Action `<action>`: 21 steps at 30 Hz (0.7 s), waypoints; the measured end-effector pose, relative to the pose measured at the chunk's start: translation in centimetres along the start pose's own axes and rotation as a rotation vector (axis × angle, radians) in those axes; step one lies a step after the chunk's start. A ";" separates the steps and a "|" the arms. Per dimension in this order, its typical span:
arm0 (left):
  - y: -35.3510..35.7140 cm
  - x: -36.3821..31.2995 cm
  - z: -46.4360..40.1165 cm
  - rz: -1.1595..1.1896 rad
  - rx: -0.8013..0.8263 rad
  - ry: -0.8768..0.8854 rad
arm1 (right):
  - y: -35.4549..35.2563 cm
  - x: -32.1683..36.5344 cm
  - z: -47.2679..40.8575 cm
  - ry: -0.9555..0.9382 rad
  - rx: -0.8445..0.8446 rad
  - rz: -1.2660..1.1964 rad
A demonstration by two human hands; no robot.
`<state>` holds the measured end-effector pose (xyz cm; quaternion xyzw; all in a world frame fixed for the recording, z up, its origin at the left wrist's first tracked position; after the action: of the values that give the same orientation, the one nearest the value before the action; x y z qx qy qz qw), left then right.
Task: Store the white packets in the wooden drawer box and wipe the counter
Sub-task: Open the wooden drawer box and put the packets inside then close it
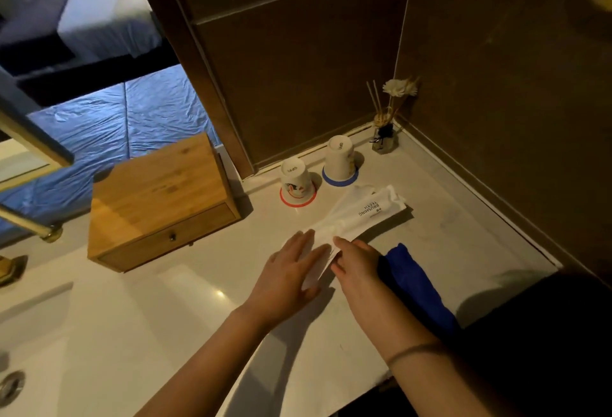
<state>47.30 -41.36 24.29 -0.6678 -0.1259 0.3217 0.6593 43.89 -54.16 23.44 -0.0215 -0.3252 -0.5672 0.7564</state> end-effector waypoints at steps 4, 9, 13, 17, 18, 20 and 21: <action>1.9 1.4 -1.4 0.020 0.036 0.028 | 0.2 0.2 -1.4 0.067 0.013 -0.045; 3.1 2.6 -2.9 -0.061 0.027 0.052 | -0.3 1.4 -1.4 -0.012 0.087 0.172; 3.6 3.2 -3.7 -0.066 0.035 0.074 | -2.2 2.4 0.2 -0.751 0.013 0.970; 3.8 3.1 -4.5 -0.051 0.007 0.122 | -2.0 3.1 -1.2 -1.160 -0.094 1.913; 3.8 3.0 -4.7 -0.049 -0.002 0.132 | -1.8 3.3 -2.0 -1.130 -0.056 2.004; 3.8 3.1 -5.0 -0.052 0.001 0.140 | -1.3 3.6 -3.5 -1.080 -0.006 2.085; 3.9 3.1 -5.2 -0.057 0.011 0.138 | -1.2 3.8 -4.1 -1.080 0.003 2.105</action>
<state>51.77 -44.05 19.36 -0.6809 -0.0974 0.2569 0.6789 45.32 -59.42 21.74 -0.5147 -0.4256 0.4179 0.6159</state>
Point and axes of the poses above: each hand's wrist, its own z-axis away from the middle knuckle, its own y-axis out of the palm, x = y × z, the point moved 2 cm from there along -z, towards the middle knuckle, and after that the axes turned 1 degree about -z, right-handed, at the moved point
